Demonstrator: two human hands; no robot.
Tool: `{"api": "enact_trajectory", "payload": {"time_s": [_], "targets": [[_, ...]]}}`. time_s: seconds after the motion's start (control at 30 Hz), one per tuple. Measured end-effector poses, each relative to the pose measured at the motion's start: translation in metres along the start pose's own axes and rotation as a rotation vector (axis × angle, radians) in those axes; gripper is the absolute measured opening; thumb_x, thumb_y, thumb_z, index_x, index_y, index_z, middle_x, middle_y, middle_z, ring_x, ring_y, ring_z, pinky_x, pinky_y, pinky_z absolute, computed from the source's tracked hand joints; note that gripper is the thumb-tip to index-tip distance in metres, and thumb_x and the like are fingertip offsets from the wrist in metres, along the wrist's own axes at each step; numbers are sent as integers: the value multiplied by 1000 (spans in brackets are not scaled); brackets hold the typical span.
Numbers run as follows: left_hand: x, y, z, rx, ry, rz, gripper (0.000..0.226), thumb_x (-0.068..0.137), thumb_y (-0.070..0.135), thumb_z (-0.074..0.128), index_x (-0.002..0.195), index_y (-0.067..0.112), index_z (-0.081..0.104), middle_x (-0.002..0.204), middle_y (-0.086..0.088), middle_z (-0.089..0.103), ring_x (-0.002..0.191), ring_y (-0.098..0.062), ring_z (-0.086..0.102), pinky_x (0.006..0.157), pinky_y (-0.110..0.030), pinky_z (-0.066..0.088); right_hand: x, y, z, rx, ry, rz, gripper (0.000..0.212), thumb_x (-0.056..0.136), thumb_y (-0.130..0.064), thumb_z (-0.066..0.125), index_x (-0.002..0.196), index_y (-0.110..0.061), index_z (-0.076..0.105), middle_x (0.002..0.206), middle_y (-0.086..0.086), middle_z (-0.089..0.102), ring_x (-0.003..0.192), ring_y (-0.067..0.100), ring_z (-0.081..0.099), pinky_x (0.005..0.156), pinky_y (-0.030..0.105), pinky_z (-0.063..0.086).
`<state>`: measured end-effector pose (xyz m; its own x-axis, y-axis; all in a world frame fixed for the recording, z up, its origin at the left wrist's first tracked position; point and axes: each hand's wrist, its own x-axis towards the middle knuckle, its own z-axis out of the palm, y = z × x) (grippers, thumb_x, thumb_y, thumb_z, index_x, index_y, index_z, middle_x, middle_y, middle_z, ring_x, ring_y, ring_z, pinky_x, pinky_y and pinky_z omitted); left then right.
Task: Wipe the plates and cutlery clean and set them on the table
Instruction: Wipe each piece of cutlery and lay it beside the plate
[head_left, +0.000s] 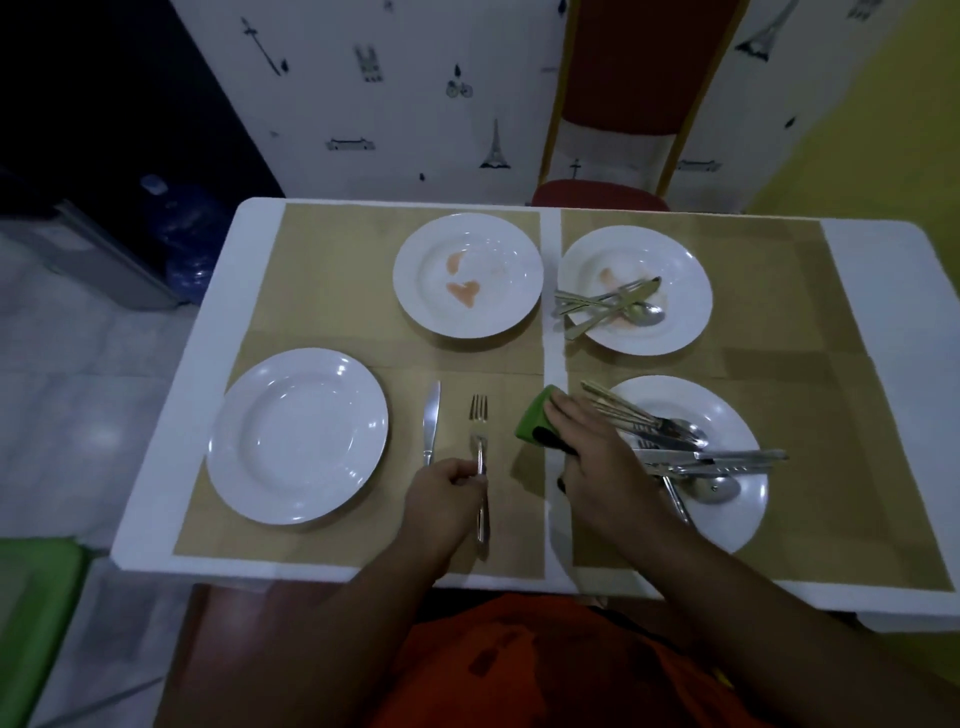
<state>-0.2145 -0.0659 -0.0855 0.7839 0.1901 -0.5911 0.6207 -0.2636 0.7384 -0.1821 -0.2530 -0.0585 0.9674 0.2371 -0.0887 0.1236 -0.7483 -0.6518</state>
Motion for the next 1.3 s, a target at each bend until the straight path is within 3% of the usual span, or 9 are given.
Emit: {"api": "enact_trajectory", "payload": {"time_s": [0.13, 0.23, 0.43, 0.57, 0.67, 0.77, 0.87, 1.13, 1.3], "targets": [[14, -9, -10, 149, 49, 29, 12, 83, 19, 71, 89, 21, 81, 74, 8, 75, 71, -8, 69, 65, -23, 51, -2, -9, 23, -7, -79, -11, 68, 81, 14, 40, 143, -12, 34, 154, 0, 26, 144, 12, 13, 111, 11, -2], [24, -7, -12, 242, 41, 54, 15, 82, 17, 71, 93, 19, 81, 83, 3, 77, 81, -15, 71, 74, -26, 55, -3, -12, 32, -19, -116, -4, 69, 80, 15, 40, 143, -12, 35, 154, 0, 28, 144, 13, 14, 115, 20, 4], [34, -11, -19, 488, 0, 194, 27, 86, 24, 70, 111, 15, 75, 105, -2, 76, 95, -15, 69, 76, -18, 45, -2, -13, 40, -44, -155, 43, 63, 84, 9, 40, 143, -12, 34, 154, 1, 27, 144, 15, 15, 118, 28, 10], [34, -15, -26, 708, 13, 495, 20, 86, 20, 70, 105, 14, 72, 101, -5, 71, 93, -22, 65, 73, -25, 45, -1, -11, 46, -65, -166, 76, 63, 84, 8, 41, 144, -11, 34, 155, 2, 26, 144, 16, 15, 118, 28, 9], [38, -22, -28, 999, -82, 708, 54, 87, 34, 68, 137, 17, 54, 137, -2, 56, 125, -22, 49, 101, -34, 44, -1, -8, 50, -97, -166, 92, 62, 85, 7, 42, 144, -11, 33, 155, 3, 26, 144, 18, 16, 118, 29, 11], [42, -28, -27, 1162, -186, 712, 82, 93, 42, 61, 157, 14, 20, 164, -6, 21, 150, -28, 17, 118, -41, 27, -3, -6, 53, -125, -189, 99, 60, 86, 7, 42, 143, -8, 34, 155, 6, 26, 144, 21, 16, 119, 35, 13], [44, -30, -24, 1198, -203, 711, 84, 96, 43, 57, 159, 12, 12, 167, -9, 13, 153, -29, 10, 120, -42, 21, -5, -3, 54, -128, -216, 89, 59, 85, 8, 44, 142, -5, 34, 154, 10, 25, 144, 23, 15, 119, 35, 12], [46, -33, -25, 1147, -205, 737, 85, 93, 44, 60, 158, 12, 16, 165, -10, 18, 152, -30, 14, 119, -42, 22, -4, 3, 58, -125, -256, 107, 62, 84, 8, 45, 143, -7, 32, 155, 9, 22, 145, 23, 12, 120, 38, 11], [40, -22, -28, 1029, -207, 768, 85, 90, 39, 66, 157, 13, 20, 165, -7, 21, 152, -27, 16, 119, -41, 21, -6, 2, 51, -17, -98, 93, 61, 83, 12, 42, 140, -9, 40, 152, 5, 32, 141, 12, 19, 117, 23, 10]]}}
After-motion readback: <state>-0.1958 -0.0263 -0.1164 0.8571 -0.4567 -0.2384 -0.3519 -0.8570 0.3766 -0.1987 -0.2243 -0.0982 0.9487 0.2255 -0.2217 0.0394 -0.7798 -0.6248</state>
